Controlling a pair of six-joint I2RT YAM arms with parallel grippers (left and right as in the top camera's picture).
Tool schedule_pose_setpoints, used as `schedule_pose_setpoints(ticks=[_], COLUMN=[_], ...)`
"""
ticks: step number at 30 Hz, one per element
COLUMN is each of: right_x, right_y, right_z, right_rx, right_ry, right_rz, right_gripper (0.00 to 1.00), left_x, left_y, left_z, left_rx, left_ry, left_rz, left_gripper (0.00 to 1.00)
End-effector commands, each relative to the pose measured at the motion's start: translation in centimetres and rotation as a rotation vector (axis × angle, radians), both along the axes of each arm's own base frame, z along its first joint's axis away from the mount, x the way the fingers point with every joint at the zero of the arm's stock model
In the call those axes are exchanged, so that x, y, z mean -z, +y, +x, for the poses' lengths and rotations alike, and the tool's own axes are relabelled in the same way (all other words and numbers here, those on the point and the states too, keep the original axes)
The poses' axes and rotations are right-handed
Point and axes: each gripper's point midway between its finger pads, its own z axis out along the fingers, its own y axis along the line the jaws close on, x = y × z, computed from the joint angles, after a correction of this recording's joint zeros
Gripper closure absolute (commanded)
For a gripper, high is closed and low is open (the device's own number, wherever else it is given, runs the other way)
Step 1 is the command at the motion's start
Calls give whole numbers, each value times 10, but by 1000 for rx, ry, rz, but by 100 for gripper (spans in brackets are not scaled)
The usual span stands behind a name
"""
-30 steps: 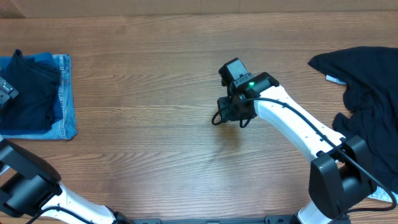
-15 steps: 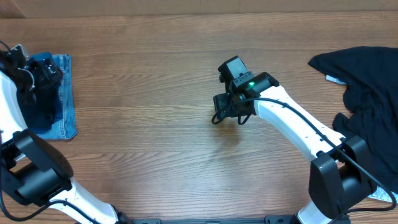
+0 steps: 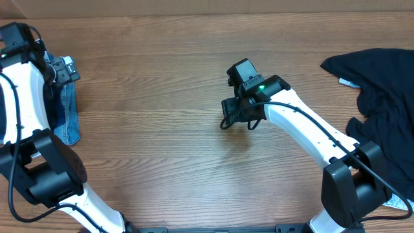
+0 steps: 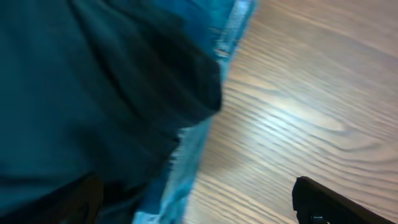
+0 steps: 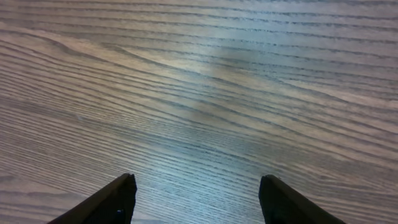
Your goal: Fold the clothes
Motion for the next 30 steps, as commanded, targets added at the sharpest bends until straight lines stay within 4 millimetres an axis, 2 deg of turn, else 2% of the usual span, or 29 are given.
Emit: schedule_pose_setpoints(ticks=[1, 2, 3, 4, 5, 8, 11, 22, 23, 24, 27, 28, 30], right_x=[-1, -1, -1, -1, -1, -1, -1, -1, -1, -1, -1, -1, -1], right_y=[0, 0, 0, 0, 0, 0, -1, -2, -2, -2, -2, -2, -2], right_z=[2, 2, 2, 2, 2, 1, 1, -1, -1, -1, -1, -1, -1], right_rx=[-4, -4, -4, -4, -4, -4, -4, -4, -4, -4, -4, -4, -4], right_ry=[-6, -6, -6, -6, -5, -4, -2, 4, 5, 5, 5, 5, 5], right_rz=[2, 2, 2, 2, 1, 1, 0, -4, -4, -4, -4, -4, -4], right_gripper=[33, 33, 33, 33, 33, 33, 33, 33, 33, 33, 33, 33, 33], left_x=[-17, -14, -9, -2, 3, 18, 29, 64, 63, 61, 60, 59, 55], left_y=[26, 27, 27, 27, 27, 28, 30, 32, 33, 34, 36, 36, 36], left_z=[-10, -10, -10, -9, -9, -6, -2, 10, 12, 14, 17, 18, 22], left_rx=[-65, -56, -43, -25, -22, -6, 8, 51, 50, 48, 43, 41, 28], left_ry=[42, 50, 59, 73, 77, 89, 102, 131, 124, 111, 97, 90, 63], left_rz=[189, 191, 193, 196, 196, 198, 199, 190, 195, 200, 204, 206, 200], left_gripper=[4, 10, 25, 45, 52, 49, 36, 32, 35, 44, 84, 90, 95])
